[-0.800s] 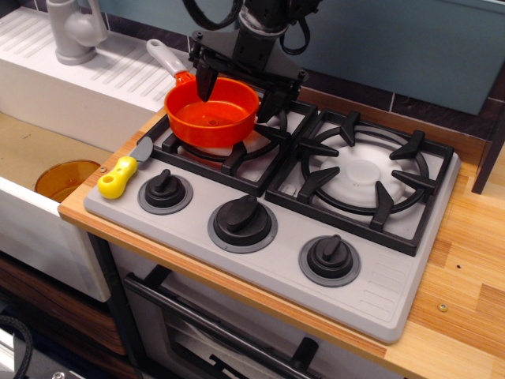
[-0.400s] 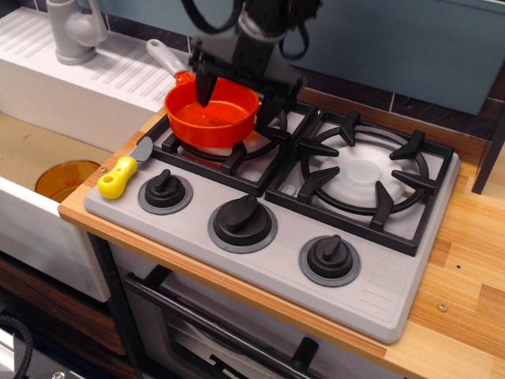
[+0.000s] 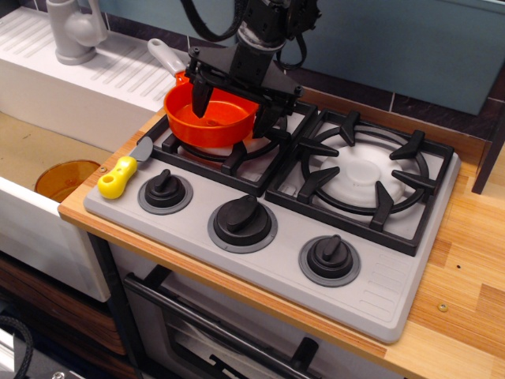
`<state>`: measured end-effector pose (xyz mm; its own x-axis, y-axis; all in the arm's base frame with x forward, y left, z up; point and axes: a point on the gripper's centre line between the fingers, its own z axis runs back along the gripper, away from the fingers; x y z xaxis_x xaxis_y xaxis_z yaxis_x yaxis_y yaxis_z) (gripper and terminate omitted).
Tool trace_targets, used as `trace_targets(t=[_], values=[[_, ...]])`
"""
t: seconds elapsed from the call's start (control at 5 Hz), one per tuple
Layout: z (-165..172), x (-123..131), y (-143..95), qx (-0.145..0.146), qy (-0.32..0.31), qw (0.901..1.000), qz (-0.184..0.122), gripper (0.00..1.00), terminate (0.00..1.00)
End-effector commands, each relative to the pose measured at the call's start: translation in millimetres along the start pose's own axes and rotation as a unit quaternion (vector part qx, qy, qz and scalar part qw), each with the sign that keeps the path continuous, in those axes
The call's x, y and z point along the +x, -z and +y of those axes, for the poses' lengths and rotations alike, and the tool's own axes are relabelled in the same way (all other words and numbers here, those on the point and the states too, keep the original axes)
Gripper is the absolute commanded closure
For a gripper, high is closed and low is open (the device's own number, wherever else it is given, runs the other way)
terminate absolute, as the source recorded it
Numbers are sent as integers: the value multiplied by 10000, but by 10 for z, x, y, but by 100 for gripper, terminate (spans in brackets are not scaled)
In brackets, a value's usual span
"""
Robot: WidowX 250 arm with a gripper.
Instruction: End effector transition from pot or pan to object
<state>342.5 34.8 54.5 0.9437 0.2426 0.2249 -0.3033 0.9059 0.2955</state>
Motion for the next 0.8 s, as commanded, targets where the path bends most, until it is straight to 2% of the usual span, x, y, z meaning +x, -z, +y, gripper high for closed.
trace_targets(t=[0.0,0.2,0.4,0.6], values=[[-44,95,-268,-174,-224,9996,-45,0,0],[-42,41,-509,-144,-287,9991,268,0,0],[44,-137,-843,94,-239,9979,596,0,0],[145,-380,-829,102,-158,9998,-31,0,0]])
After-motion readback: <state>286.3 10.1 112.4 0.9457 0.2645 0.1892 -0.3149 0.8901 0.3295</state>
